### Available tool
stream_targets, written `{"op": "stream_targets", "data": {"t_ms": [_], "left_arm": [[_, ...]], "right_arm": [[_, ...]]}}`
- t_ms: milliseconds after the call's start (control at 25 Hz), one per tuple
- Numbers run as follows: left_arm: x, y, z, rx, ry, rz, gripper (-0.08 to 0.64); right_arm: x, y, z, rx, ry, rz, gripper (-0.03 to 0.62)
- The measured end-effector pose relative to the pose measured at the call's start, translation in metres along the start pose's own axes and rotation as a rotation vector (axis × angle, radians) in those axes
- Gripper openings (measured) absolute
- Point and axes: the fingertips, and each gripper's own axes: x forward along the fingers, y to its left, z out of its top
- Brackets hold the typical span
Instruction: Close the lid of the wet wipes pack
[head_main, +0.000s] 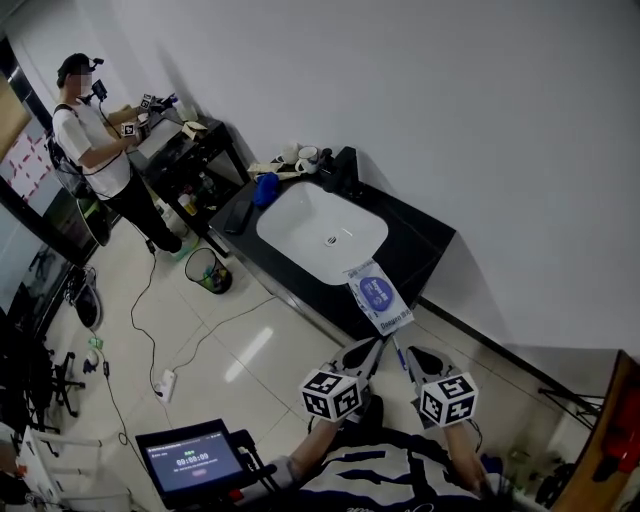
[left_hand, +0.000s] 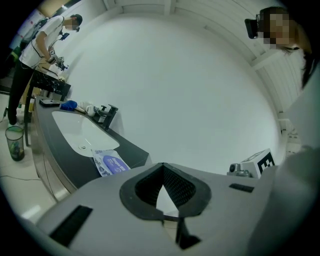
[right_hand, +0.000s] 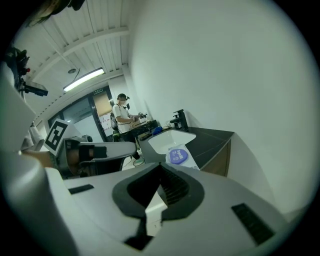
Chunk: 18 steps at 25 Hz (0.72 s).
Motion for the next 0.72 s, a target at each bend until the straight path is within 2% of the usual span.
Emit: {"op": "stream_targets", "data": {"t_ms": [200,440,560,720], "left_arm": [[-0.011,-0.055,-0.04,0.005,0.006,0.005,0.0],[-0.032,-0.125,-0.092,-0.024,0.014,0.012,0.0],[-0.047,-0.138,-0.111,-0.016,0.034,0.036,0.0],[-0.063,-0.144,-0.117,-0.002,0.026,0.056,0.0]], "right_arm": [[-0.052,0.006,-0.024,-0.066,-0.026,0.025,-0.002],[-0.121,0.008,-0.055,-0.061,-0.035,0.063,-0.002],[-0.139,0.017,-0.07,-0.047,-0.037,0.082,-0.002],[-0.149,0.034,-0.082,-0.042,-0.043,0.11,-0.002]]}}
